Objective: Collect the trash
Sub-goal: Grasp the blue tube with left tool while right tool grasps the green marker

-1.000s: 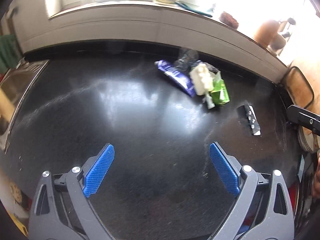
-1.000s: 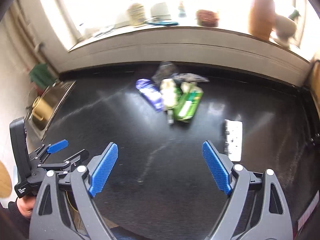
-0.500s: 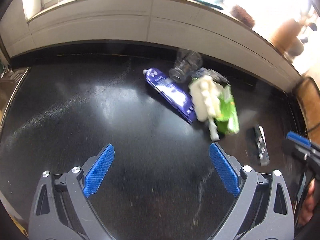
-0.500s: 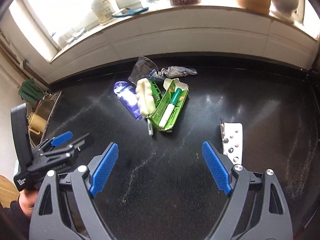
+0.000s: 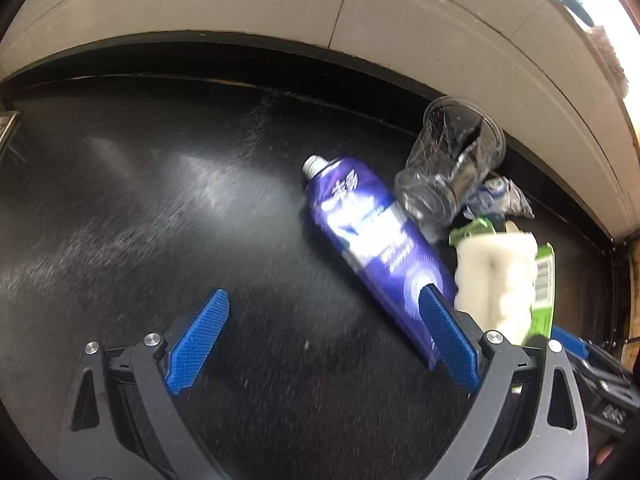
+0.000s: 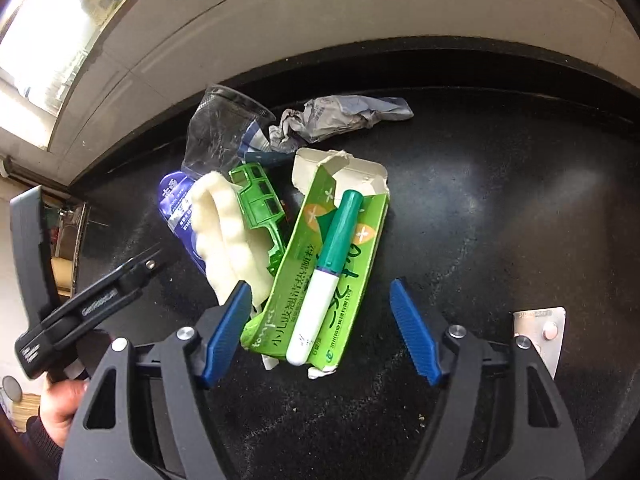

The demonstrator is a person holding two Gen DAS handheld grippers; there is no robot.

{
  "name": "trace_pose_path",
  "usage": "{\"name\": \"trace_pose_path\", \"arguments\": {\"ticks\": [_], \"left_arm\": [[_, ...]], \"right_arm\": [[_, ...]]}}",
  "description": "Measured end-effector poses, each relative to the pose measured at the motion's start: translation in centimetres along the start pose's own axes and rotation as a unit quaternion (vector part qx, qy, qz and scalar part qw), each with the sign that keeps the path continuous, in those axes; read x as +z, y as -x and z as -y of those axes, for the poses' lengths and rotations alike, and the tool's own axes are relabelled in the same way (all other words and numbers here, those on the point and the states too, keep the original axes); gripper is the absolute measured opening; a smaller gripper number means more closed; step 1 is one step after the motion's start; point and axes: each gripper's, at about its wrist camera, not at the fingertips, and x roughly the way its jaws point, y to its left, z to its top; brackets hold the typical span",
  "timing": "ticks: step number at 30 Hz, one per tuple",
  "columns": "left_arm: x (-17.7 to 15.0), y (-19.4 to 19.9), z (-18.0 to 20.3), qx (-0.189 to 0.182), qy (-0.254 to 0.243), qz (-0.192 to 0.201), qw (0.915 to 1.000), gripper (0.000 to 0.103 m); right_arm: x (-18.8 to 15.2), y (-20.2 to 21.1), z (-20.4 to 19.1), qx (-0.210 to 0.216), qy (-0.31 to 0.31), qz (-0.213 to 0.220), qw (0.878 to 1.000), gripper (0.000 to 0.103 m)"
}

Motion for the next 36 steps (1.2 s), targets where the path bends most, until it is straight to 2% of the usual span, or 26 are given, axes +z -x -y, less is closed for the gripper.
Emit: {"name": "trace_pose_path", "arguments": {"ticks": [3, 6, 8, 10, 11, 13, 14, 15, 16, 20, 26, 28, 36], "left_arm": [[1.1, -0.7, 0.4, -0.009, -0.006, 0.006, 0.9999, 0.093], [2.2, -1.3, 1.1, -0.014, -0.019, 0.013, 0.9996, 0.092], [2.8, -1.6, 1.8, -0.021, -0.027, 0.020, 0.9992, 0.082], [3.2, -1.8, 2.7, -0.020, -0.042, 0.022, 0.9987, 0.056], [3.5, -1.8, 3.0, -0.026, -0.045, 0.022, 0.9984, 0.050], [4.0, -1.7, 3.0, -0.045, -0.034, 0.026, 0.9981, 0.026], [4.3, -1.3, 2.9, -0.054, -0.030, 0.029, 0.9976, 0.022], [4.4, -1.0, 3.0, -0.057, -0.032, 0.030, 0.9974, 0.010], [4.4, -0.6, 3.2, -0.058, -0.037, 0.034, 0.9970, 0.006], [3.8, 1.5, 3.2, -0.053, -0.062, 0.046, 0.9956, 0.005], [1.9, 3.9, 2.2, -0.032, -0.066, 0.044, 0.9964, 0.005], [1.0, 4.4, 1.5, -0.026, -0.064, 0.038, 0.9969, 0.005], [-1.6, 5.4, 1.9, -0.013, -0.072, 0.033, 0.9968, 0.005]], "right_arm": [[-0.1, 1.5, 0.6, 0.005, -0.005, 0.016, 1.000, 0.071], [-0.2, 1.8, 1.5, 0.011, -0.020, 0.012, 1.000, 0.068], [-0.3, 1.7, 1.9, 0.017, -0.024, 0.011, 1.000, 0.061], [-0.2, 1.7, 1.8, 0.022, -0.024, 0.014, 0.999, 0.054], [-0.1, 1.7, 1.8, 0.024, -0.021, 0.015, 0.999, 0.051], [0.2, 1.9, 1.8, 0.030, -0.027, 0.018, 0.999, 0.037], [0.2, 2.1, 1.8, 0.035, -0.034, 0.023, 0.999, 0.035], [0.2, 2.4, 1.9, 0.041, -0.039, 0.026, 0.998, 0.033], [0.2, 2.7, 2.0, 0.043, -0.041, 0.031, 0.998, 0.033], [0.0, 3.2, 2.7, 0.038, -0.058, 0.036, 0.997, 0.029], [0.0, 2.0, 2.7, 0.020, -0.034, 0.013, 0.999, 0.018], [0.0, 1.4, 2.1, -0.001, -0.012, 0.000, 1.000, 0.015], [0.6, 0.9, 1.6, 0.000, -0.003, -0.016, 1.000, 0.015]]}}
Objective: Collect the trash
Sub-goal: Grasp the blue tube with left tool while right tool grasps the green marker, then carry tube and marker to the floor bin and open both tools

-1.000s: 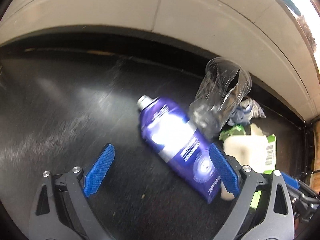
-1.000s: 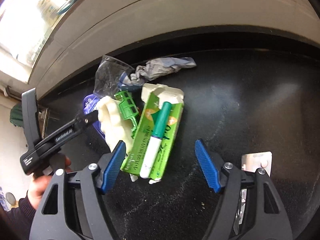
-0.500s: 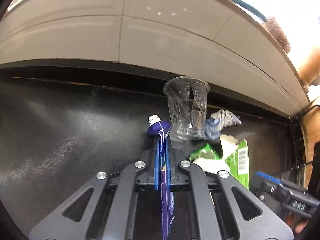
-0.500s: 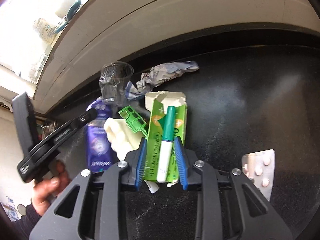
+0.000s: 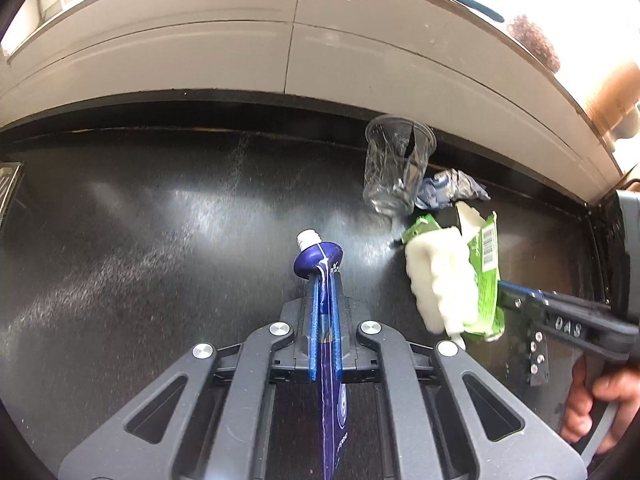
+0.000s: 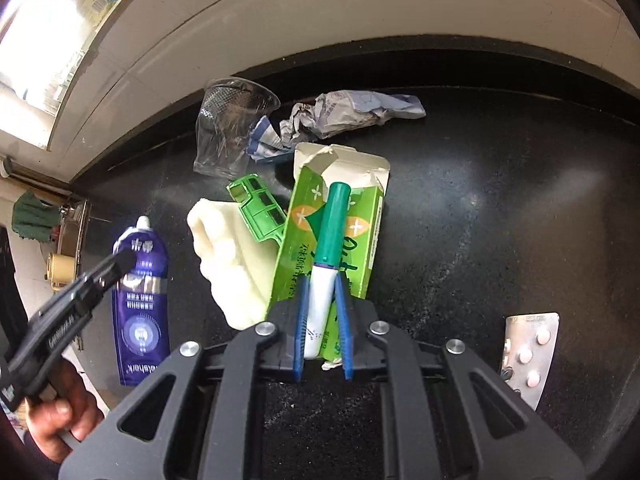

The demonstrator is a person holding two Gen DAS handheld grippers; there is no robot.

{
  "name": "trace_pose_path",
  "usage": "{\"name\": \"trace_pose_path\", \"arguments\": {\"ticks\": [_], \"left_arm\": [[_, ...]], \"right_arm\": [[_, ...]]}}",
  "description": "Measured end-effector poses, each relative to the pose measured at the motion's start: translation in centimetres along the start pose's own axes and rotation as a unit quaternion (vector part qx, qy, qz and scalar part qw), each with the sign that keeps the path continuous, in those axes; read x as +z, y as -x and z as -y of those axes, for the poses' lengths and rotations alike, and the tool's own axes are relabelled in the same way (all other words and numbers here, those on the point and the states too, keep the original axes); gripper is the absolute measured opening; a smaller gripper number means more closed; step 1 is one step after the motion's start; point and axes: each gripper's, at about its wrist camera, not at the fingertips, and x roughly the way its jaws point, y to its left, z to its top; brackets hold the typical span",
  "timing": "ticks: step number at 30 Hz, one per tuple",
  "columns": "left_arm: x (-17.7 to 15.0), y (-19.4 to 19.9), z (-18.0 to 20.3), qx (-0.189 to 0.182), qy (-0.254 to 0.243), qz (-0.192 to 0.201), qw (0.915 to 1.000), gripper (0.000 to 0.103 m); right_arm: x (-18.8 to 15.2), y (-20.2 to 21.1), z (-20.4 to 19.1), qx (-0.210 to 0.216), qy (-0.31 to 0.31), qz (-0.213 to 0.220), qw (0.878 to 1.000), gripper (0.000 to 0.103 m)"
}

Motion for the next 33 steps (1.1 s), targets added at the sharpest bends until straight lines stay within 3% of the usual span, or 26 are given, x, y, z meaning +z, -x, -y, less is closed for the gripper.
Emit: {"name": "trace_pose_path", "arguments": {"ticks": [4, 7, 13, 19, 26, 33], "left_arm": [[-1.1, 1.1, 0.2, 0.001, 0.003, 0.003, 1.0000, 0.005], [-1.8, 2.4, 0.3, 0.004, 0.003, 0.007, 1.0000, 0.005], [-3.4, 5.2, 0.3, 0.012, 0.007, 0.020, 0.9997, 0.005], [-6.1, 7.7, -0.4, 0.020, 0.018, 0.032, 0.9991, 0.005], [-10.5, 11.0, -2.5, 0.035, 0.042, 0.043, 0.9976, 0.005], [-15.4, 15.4, -6.6, 0.065, 0.081, 0.063, 0.9925, 0.005]], "right_arm": [[0.9, -0.5, 0.2, 0.007, -0.003, -0.017, 1.000, 0.013], [1.2, -0.4, 0.6, 0.009, 0.004, -0.007, 1.000, 0.013], [-0.9, 3.2, -1.0, 0.007, 0.036, 0.031, 0.999, 0.013], [-3.8, 5.9, -2.5, 0.014, 0.061, 0.041, 0.997, 0.013], [-7.2, 6.8, -6.2, 0.026, 0.097, 0.042, 0.994, 0.013], [-11.6, 6.1, -12.9, 0.055, 0.163, 0.024, 0.985, 0.013]]}}
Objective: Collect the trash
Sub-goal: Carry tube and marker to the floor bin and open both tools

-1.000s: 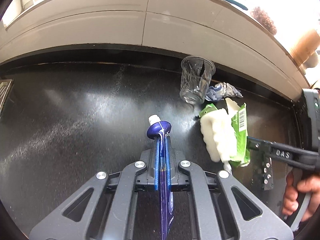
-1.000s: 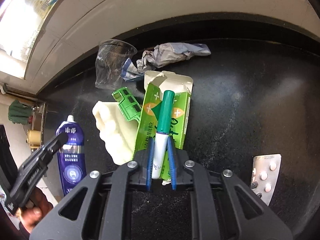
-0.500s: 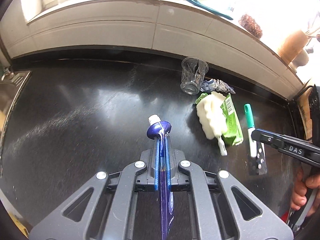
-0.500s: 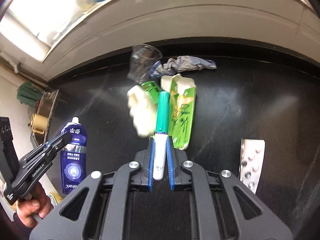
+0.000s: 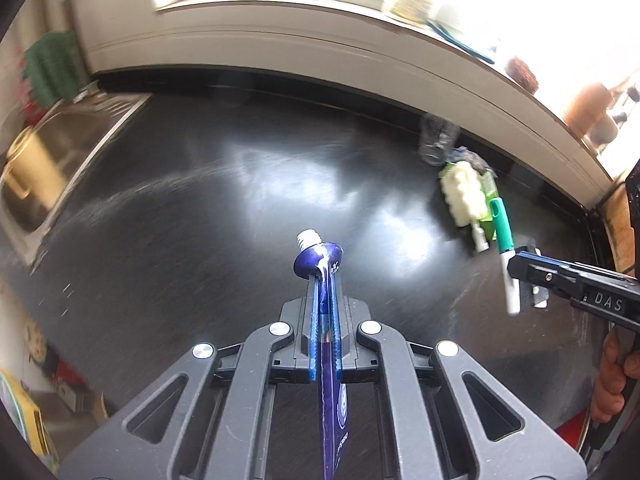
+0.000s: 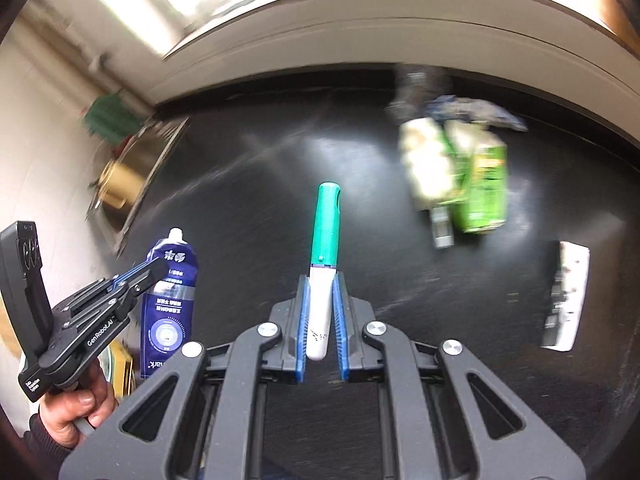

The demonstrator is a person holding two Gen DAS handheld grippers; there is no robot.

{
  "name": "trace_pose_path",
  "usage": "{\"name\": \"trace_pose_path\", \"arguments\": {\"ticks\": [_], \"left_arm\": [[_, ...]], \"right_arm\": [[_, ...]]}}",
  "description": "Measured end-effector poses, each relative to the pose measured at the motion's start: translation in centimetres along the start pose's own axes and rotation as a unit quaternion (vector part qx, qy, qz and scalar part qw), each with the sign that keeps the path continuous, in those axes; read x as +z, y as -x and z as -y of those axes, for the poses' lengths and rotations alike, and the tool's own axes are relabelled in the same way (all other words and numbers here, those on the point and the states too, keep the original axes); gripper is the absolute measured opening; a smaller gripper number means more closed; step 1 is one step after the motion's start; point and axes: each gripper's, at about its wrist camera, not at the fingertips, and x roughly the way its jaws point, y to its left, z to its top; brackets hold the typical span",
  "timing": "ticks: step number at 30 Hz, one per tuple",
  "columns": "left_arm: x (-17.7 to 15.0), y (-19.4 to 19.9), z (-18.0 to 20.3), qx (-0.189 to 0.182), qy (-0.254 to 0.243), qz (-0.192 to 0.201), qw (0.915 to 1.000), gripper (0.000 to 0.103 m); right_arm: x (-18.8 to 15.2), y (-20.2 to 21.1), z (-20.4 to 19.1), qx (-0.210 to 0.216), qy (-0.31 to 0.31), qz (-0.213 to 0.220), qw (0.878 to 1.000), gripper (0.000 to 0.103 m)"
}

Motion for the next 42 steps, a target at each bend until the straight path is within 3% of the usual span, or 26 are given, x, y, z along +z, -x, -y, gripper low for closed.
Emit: {"name": "trace_pose_path", "arguments": {"ticks": [8, 14, 20, 24, 29, 37, 42], "left_arm": [[-6.4, 6.4, -10.3, 0.065, 0.096, 0.020, 0.9931, 0.005], [-12.7, 9.9, -18.6, 0.120, 0.183, 0.016, 0.9757, 0.005], [-18.8, 11.2, -25.0, 0.141, 0.263, -0.001, 0.9544, 0.005], [-21.3, 10.6, -27.8, 0.136, 0.296, -0.009, 0.9453, 0.005], [-23.3, 8.9, -30.7, 0.127, 0.324, -0.016, 0.9374, 0.005], [-24.2, 7.3, -33.0, 0.122, 0.338, -0.018, 0.9330, 0.005], [-24.0, 6.9, -33.8, 0.111, 0.334, -0.012, 0.9358, 0.005]], "right_arm": [[-2.9, -3.8, -13.6, 0.061, 0.121, -0.046, 0.990, 0.013], [-6.4, -7.8, -24.1, 0.117, 0.203, -0.102, 0.967, 0.013], [-11.1, -11.6, -32.6, 0.144, 0.271, -0.157, 0.939, 0.013], [-13.5, -14.4, -36.2, 0.146, 0.300, -0.191, 0.923, 0.013], [-15.6, -17.2, -39.2, 0.139, 0.319, -0.211, 0.914, 0.013], [-16.6, -20.2, -41.2, 0.119, 0.330, -0.225, 0.909, 0.013], [-16.5, -20.7, -41.9, 0.123, 0.326, -0.229, 0.909, 0.013]]}}
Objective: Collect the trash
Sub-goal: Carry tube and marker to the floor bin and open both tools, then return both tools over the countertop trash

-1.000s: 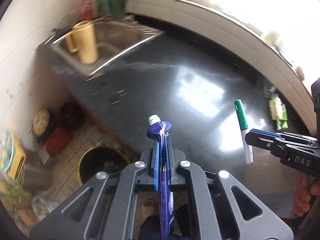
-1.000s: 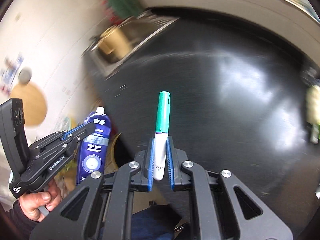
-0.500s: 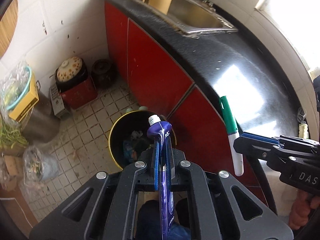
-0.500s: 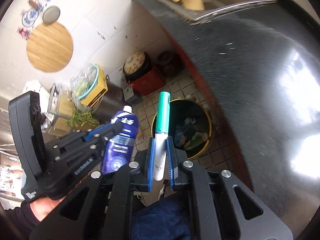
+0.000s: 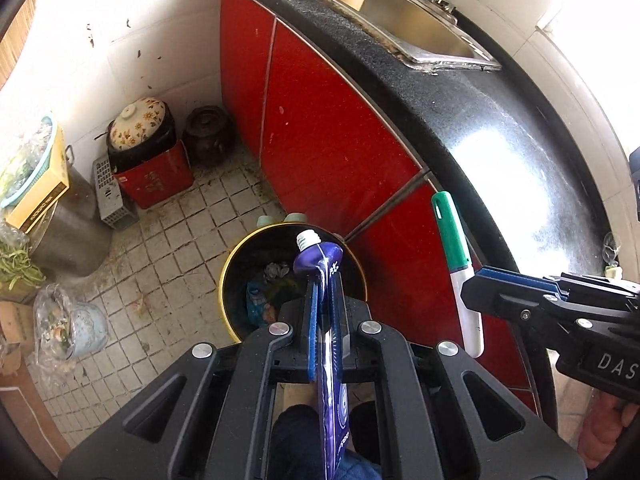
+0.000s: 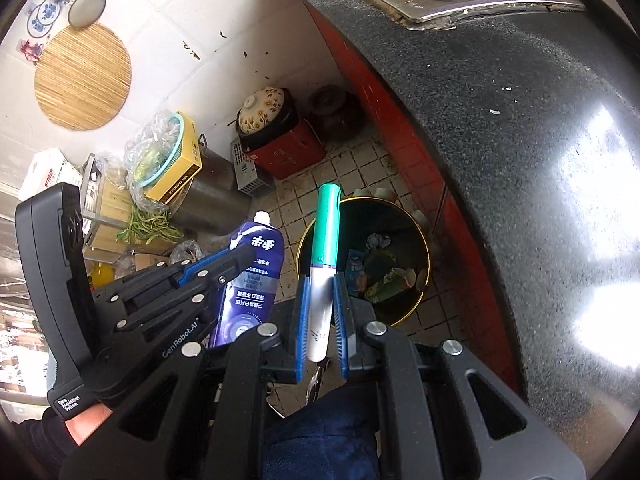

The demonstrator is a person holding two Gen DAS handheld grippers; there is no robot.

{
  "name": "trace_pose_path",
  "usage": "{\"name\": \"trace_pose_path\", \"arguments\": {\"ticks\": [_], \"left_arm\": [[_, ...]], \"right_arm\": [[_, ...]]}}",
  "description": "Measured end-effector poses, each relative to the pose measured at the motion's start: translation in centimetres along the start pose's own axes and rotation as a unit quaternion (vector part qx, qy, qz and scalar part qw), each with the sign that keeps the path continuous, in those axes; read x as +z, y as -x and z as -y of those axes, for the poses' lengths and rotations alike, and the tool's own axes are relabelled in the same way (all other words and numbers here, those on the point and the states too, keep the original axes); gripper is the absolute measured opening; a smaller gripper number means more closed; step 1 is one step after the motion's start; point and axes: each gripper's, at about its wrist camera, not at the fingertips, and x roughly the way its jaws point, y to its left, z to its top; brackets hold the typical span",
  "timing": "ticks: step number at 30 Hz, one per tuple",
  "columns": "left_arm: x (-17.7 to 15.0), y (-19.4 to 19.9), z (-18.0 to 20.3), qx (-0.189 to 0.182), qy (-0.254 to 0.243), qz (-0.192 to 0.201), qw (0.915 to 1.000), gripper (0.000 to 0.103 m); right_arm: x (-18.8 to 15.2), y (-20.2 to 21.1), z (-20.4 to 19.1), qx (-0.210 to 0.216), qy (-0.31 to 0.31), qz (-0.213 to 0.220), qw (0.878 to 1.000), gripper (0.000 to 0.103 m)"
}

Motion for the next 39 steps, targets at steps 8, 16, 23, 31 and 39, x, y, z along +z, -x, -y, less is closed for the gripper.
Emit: {"name": "trace_pose_path", "arguments": {"ticks": [8, 16, 23, 31, 39], "left_arm": [[0.4, -1.1, -0.5, 0.013, 0.002, 0.004, 0.9999, 0.063], [0.6, 0.8, 1.6, 0.045, -0.035, 0.018, 0.9982, 0.091], [-0.2, 3.4, 11.0, 0.030, -0.179, 0.045, 0.9823, 0.092], [-3.0, 3.8, 28.3, -0.079, -0.356, 0.046, 0.9300, 0.092], [-7.9, 4.3, 42.7, -0.163, -0.438, 0.023, 0.8836, 0.092]], "right_arm": [[0.6, 0.2, 1.1, -0.007, -0.022, 0.001, 1.000, 0.057], [-1.1, 5.3, 2.9, -0.020, -0.018, 0.041, 0.999, 0.073], [-6.2, 16.1, 7.8, -0.122, -0.065, 0.162, 0.977, 0.081], [-18.2, 27.8, 18.1, -0.242, -0.242, 0.242, 0.908, 0.082], [-31.5, 35.0, 26.1, -0.279, -0.389, 0.278, 0.833, 0.082]]}}
